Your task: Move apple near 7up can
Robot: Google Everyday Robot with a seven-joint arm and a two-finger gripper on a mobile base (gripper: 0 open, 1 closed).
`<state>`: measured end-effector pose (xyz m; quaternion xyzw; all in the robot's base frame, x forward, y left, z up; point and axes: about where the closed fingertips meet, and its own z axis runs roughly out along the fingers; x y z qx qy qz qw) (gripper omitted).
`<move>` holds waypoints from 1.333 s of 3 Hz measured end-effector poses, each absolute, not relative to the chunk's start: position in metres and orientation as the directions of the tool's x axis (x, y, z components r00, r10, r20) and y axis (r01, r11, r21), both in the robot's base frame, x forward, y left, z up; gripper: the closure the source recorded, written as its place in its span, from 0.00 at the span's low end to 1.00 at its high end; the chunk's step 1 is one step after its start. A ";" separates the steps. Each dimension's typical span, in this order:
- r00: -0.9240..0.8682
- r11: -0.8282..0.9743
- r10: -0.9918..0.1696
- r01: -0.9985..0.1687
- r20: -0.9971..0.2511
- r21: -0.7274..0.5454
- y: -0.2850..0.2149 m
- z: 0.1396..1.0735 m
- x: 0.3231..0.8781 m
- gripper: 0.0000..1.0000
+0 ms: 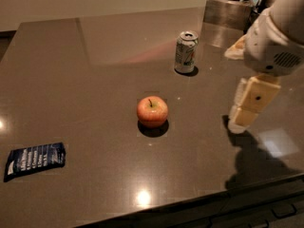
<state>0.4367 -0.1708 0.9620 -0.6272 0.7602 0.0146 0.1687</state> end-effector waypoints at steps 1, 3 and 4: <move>-0.115 0.175 -0.937 -0.972 -0.331 -0.157 -0.136 0.949 0.436 0.00; -0.140 0.212 -0.875 -0.971 -0.463 -0.107 -0.068 0.908 0.451 0.00; -0.160 0.239 -0.857 -0.965 -0.490 -0.104 -0.049 0.892 0.458 0.00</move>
Offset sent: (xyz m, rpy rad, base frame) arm 0.0127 0.1102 -0.0544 0.2489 0.0675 0.0771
